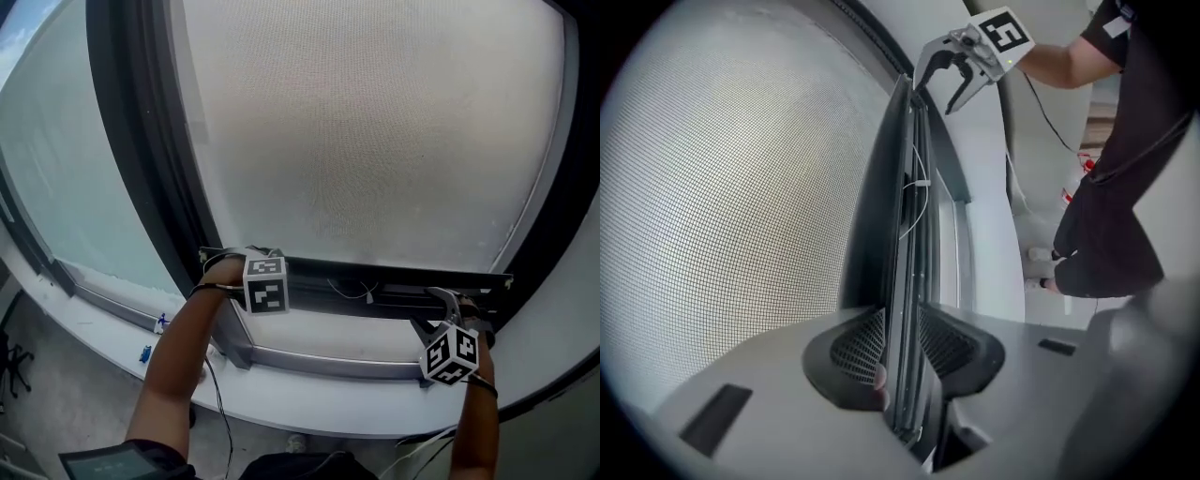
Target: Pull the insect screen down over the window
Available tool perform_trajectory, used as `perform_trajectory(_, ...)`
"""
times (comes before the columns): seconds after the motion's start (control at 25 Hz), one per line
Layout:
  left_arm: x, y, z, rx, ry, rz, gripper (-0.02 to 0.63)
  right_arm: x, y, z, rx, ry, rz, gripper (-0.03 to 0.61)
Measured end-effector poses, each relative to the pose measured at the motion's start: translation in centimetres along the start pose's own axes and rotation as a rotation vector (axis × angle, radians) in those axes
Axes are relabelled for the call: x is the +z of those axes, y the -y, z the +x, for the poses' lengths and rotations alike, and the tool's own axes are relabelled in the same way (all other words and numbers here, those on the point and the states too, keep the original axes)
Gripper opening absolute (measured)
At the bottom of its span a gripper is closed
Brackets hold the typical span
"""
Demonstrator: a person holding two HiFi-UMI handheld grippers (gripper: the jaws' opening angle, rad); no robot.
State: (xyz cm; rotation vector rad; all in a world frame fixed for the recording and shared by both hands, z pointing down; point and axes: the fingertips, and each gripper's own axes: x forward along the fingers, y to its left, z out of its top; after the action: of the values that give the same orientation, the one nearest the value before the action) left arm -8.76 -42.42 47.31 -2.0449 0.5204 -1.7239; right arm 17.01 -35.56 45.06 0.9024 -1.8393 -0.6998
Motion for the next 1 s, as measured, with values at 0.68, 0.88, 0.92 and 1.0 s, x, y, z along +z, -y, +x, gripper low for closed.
perform_trajectory(0.68,-0.1,0.1,-0.1,-0.016,-0.003,-0.022,0.108,5.9,-2.8,7.7,0.022,0.505,1.05,0.224)
perform_trajectory(0.88,0.0,-0.1,-0.2,-0.017,0.004,-0.021,0.102,4.7,-2.9,9.2,-0.003,0.397,1.02,0.183)
perform_trajectory(0.92,0.0,-0.1,-0.2,-0.018,0.007,-0.023,0.101,4.2,-3.1,9.6,-0.021,0.351,0.987,0.183)
perform_trajectory(1.0,0.0,-0.1,-0.2,-0.018,0.014,-0.026,0.098,3.6,-3.4,10.3,-0.035,0.281,0.946,0.183)
